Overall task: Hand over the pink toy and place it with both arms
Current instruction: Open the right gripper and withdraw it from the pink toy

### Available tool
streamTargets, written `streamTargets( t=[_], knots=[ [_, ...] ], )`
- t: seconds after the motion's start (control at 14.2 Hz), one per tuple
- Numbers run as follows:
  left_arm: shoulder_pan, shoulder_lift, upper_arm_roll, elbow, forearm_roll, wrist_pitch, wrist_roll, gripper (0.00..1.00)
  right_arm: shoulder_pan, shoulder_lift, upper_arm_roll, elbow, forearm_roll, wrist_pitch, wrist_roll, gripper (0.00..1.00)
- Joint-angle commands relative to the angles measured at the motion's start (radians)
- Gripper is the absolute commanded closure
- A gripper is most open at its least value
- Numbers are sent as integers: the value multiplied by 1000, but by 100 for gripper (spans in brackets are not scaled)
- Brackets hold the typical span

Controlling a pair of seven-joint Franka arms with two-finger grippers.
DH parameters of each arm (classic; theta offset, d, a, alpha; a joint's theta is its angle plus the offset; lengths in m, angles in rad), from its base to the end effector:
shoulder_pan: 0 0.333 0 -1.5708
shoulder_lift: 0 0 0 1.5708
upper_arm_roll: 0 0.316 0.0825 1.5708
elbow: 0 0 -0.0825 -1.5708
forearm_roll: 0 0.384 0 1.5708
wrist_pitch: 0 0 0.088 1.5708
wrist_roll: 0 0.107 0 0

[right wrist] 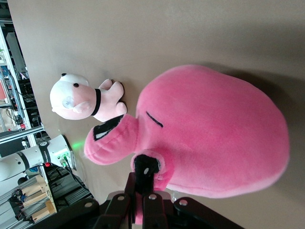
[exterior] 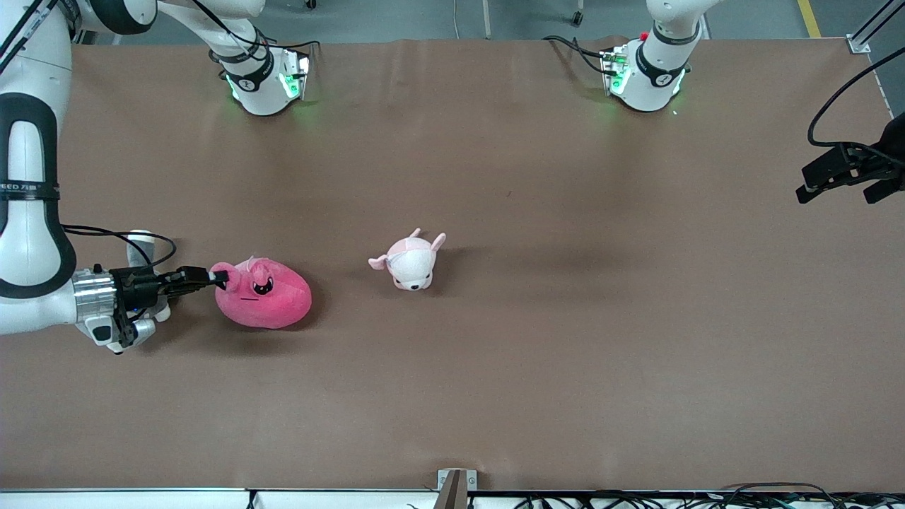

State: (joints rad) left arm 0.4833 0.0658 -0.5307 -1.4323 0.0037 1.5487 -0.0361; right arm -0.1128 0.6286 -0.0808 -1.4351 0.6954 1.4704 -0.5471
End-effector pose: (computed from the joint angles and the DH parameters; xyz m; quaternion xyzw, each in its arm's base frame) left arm 0.5704 -0.0154 0.6556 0.9994 -0.0046 0.0292 0.0160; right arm 0.6583 -0.0443 0.3143 -0.9049 -0.0949 0.1438 0.3891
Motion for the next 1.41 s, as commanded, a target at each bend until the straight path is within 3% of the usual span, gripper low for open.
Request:
streamTargets(
  t=[0.0,0.14,0.21,0.28,0.35,0.49,0.63,0.85,0.99,1.2,1.34],
  knots=[
    [3,-9,-6,6,16,5,2,0,-19,23,16,12,27,-9,-34,98],
    [3,-9,-6,6,16,5,2,0,-19,37,16,12,27,-7,-48,98],
    [1,-9,-6,6,16,5,2,0,-19,36,16,12,26,-7,-48,90],
    [0,-8,-3,6,15,5,1,0,-16,31,16,16,19,-9,-36,30],
    [-12,-8,8,4,19,5,-7,0,-19,28,15,19,21,-18,-33,0],
    [-70,-9,62,4,22,5,-7,0,-12,7,6,45,-6,-21,27,0],
    [-209,-11,206,4,19,5,-7,0,-4,-65,18,106,-141,-21,128,0],
    [-365,-14,371,4,13,4,-1,0,15,-147,13,108,-232,-19,208,0],
    [-394,-12,399,4,12,4,2,0,21,-193,19,110,-354,-19,216,0],
    [-477,-14,481,4,13,4,2,0,28,-240,16,110,-453,-13,284,0],
    [-486,-15,495,4,12,4,4,0,41,-250,18,136,-534,4,357,0]
  ],
)
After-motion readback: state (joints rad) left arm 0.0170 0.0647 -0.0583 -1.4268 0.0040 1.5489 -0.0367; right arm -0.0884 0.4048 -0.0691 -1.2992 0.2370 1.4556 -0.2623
